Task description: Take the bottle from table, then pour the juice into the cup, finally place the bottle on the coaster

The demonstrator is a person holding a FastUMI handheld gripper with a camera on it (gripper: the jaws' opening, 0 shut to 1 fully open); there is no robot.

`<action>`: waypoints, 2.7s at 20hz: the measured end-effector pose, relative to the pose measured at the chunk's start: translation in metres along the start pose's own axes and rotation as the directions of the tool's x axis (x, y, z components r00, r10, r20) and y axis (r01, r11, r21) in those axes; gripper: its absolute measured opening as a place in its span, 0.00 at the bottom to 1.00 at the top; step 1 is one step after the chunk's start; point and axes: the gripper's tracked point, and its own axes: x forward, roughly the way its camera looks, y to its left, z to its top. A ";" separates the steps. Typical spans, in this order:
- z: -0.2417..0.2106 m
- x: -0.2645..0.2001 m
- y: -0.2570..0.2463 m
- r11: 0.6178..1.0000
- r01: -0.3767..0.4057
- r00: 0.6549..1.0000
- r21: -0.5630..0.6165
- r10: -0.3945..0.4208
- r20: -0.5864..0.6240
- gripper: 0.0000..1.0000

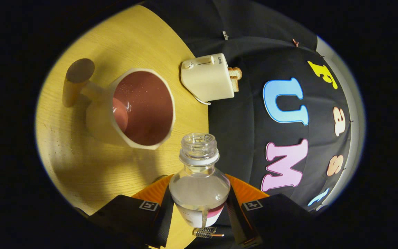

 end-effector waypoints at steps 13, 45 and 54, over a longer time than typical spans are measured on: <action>0.010 0.010 0.003 0.977 0.001 0.998 -0.214 0.013 0.064 0.73; 0.031 0.027 -0.015 0.861 0.104 0.983 -0.498 -0.013 0.183 0.73; 0.036 0.029 -0.023 0.827 0.129 0.977 -0.547 -0.013 0.211 0.73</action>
